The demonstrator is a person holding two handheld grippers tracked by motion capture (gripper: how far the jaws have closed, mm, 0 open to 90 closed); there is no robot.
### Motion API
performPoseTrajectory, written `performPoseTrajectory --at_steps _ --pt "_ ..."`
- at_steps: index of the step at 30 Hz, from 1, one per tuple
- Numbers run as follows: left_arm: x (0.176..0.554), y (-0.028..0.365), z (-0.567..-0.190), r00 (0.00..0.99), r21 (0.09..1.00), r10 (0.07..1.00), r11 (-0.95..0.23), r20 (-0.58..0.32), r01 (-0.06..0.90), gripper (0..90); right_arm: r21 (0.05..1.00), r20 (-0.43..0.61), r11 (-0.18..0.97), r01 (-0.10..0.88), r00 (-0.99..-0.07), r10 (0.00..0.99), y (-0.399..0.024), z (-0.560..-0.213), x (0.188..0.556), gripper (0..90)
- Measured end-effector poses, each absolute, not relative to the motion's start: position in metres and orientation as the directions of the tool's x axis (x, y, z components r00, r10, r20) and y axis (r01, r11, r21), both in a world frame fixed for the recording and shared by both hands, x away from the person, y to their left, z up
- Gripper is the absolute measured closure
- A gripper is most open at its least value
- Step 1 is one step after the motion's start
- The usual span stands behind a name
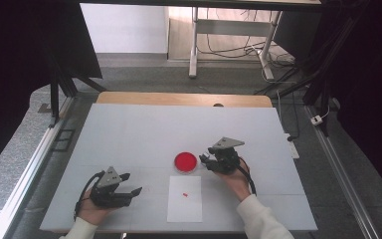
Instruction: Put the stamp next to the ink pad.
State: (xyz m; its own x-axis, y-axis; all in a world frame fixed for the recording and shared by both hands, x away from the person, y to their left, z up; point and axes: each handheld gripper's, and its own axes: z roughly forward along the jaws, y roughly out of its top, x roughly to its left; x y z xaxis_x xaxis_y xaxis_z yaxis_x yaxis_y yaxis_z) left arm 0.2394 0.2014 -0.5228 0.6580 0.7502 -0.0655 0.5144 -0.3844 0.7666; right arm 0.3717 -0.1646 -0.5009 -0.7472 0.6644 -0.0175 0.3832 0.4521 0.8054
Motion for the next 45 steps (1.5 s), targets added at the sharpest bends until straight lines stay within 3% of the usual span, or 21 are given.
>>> performPoseTrajectory --at_steps 19,34,45 --pt "0.238 0.201 -0.522 0.656 0.769 0.751 -0.376 -0.074 0.517 30.7 0.881 -0.074 0.396 0.260 -0.750 0.657 -0.209 -0.481 0.328 44.8" --pt "0.239 0.202 -0.522 0.652 0.769 0.755 -0.374 -0.071 0.518 30.6 0.877 -0.076 0.389 0.284 -0.716 0.694 -0.271 -0.496 0.300 44.6" --pt "0.239 0.203 -0.522 0.646 0.773 0.761 -0.370 -0.066 0.515 30.5 0.871 -0.082 0.402 0.283 -0.723 0.686 -0.293 -0.505 0.290 43.9"
